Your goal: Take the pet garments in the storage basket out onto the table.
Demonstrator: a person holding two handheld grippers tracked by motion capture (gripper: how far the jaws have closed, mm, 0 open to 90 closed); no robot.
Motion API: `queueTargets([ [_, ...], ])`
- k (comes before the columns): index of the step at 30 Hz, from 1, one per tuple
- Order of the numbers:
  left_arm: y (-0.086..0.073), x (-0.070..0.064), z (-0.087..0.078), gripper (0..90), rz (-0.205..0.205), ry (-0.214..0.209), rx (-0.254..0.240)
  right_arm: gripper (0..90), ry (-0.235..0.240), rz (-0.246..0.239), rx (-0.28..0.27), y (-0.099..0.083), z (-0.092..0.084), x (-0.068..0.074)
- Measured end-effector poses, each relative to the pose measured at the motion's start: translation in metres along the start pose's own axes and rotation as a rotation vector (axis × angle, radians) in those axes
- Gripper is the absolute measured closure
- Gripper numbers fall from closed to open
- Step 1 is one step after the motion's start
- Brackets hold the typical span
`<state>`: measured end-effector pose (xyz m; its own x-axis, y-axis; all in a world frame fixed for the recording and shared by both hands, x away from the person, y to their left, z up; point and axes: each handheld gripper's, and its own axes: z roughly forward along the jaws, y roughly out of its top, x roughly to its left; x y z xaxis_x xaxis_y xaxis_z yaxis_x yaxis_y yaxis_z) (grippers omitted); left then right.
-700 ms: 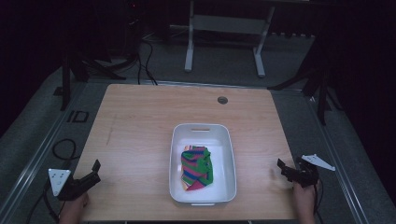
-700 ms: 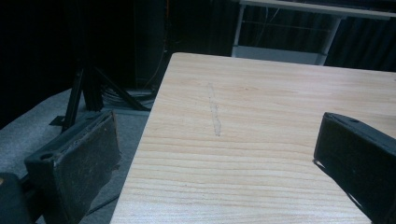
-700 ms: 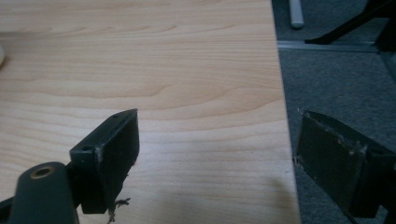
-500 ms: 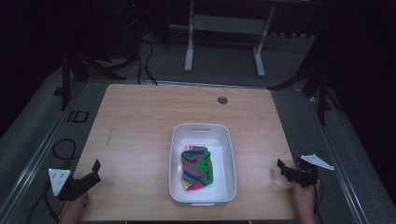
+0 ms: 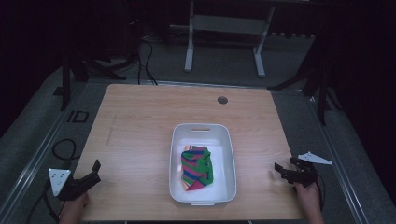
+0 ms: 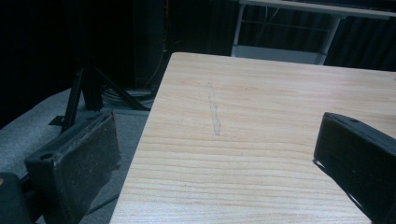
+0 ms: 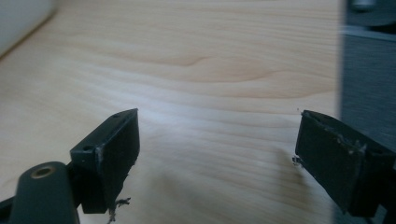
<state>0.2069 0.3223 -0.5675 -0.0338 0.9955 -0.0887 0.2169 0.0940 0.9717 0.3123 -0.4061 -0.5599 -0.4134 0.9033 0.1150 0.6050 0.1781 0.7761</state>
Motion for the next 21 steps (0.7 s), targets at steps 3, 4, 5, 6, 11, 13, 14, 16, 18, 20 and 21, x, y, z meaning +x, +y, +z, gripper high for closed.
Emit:
queueTargets([
  [3,0.0,0.0,0.0,0.9,-0.002,0.001,0.0,13.5,0.154,-0.097,0.069,0.003,0.003,0.001],
  [4,0.0,0.0,0.0,0.9,-0.001,0.001,0.0,13.5,0.202,-0.125,0.085,0.005,0.003,0.003],
  [5,0.0,0.0,0.0,0.9,-0.001,0.001,0.0,13.5,0.202,-0.125,0.085,0.005,0.003,0.003],
  [6,0.0,0.0,0.0,0.9,-0.002,0.002,0.0,13.4,0.232,-0.155,0.098,0.006,0.004,0.005],
  [11,0.0,0.0,0.0,0.9,-0.003,0.003,0.001,13.3,0.368,-0.28,0.131,0.017,0.005,0.02],
  [13,0.0,0.0,0.0,0.9,-0.005,0.003,0.0,13.3,0.408,-0.307,0.145,0.021,0.004,0.025],
  [14,0.0,0.0,0.0,0.9,-0.005,0.003,0.0,13.4,0.423,-0.321,0.161,0.023,0.004,0.028],
  [16,0.0,0.0,0.0,0.9,-0.004,0.003,-0.001,13.7,0.462,-0.347,0.193,0.027,0.003,0.035],
  [18,0.0,0.0,0.0,0.9,-0.004,0.003,-0.001,13.7,0.469,-0.381,0.198,0.029,0.002,0.039],
  [20,0.0,0.0,0.0,0.9,-0.003,0.003,0.0,13.7,0.493,-0.418,0.198,0.034,0.001,0.047],
  [21,0.0,0.0,0.0,0.9,-0.003,0.003,0.0,13.7,0.519,-0.457,0.192,0.039,-0.002,0.054],
])
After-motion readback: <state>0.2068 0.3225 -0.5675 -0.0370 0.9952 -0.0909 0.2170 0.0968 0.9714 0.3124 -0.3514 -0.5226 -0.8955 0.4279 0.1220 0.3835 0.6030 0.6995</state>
